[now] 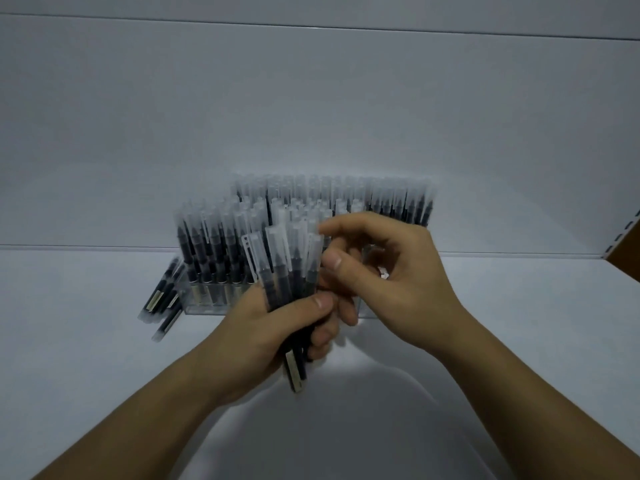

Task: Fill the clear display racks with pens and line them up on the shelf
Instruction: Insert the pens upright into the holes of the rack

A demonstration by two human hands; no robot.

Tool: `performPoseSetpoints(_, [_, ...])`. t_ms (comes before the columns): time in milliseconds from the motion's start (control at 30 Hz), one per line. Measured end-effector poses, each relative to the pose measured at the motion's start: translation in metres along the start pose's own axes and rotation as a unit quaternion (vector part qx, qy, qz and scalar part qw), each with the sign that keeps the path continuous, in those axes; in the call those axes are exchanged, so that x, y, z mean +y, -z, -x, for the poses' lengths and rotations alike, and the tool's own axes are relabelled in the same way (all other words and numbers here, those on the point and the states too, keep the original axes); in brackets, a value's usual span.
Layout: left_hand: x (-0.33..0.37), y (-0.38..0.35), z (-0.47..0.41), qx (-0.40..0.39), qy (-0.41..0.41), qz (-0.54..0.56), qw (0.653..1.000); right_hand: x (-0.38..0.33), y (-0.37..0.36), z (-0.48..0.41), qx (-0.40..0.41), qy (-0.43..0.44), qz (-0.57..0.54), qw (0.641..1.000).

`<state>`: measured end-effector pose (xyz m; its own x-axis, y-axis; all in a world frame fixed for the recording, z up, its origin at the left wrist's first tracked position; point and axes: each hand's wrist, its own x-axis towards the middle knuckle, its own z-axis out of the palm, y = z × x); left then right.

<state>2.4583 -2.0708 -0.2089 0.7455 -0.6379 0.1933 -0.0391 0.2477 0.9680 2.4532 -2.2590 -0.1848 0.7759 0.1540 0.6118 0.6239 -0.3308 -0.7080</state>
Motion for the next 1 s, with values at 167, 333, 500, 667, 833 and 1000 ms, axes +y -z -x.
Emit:
performPoseSetpoints(167, [0.000,-0.003,0.001,0.025,-0.016,-0.040,0.999,-0.004,0.000,0.001,-0.028,-0.027,-0.045,0.998])
performPoseSetpoints(333, [-0.002,-0.006,-0.002,0.089,-0.036,-0.079,0.992,-0.001,0.000,0.000,-0.014,-0.034,-0.017,0.999])
performPoseSetpoints(500, [-0.003,-0.005,-0.004,0.130,-0.054,-0.039,0.989,0.000,0.003,-0.003,0.004,-0.027,-0.047,0.999])
performPoseSetpoints(667, [-0.009,-0.001,-0.003,0.226,-0.154,-0.240,0.931,-0.003,0.016,-0.011,0.098,-0.081,-0.182,0.975])
performPoseSetpoints(833, [-0.018,0.005,-0.003,0.170,-0.211,-0.517,0.812,0.000,0.039,-0.020,0.186,-0.122,-0.262,0.939])
performPoseSetpoints(1000, [-0.024,0.002,-0.005,0.105,-0.170,-0.640,0.742,0.011,0.052,-0.021,0.260,-0.132,-0.178,0.940])
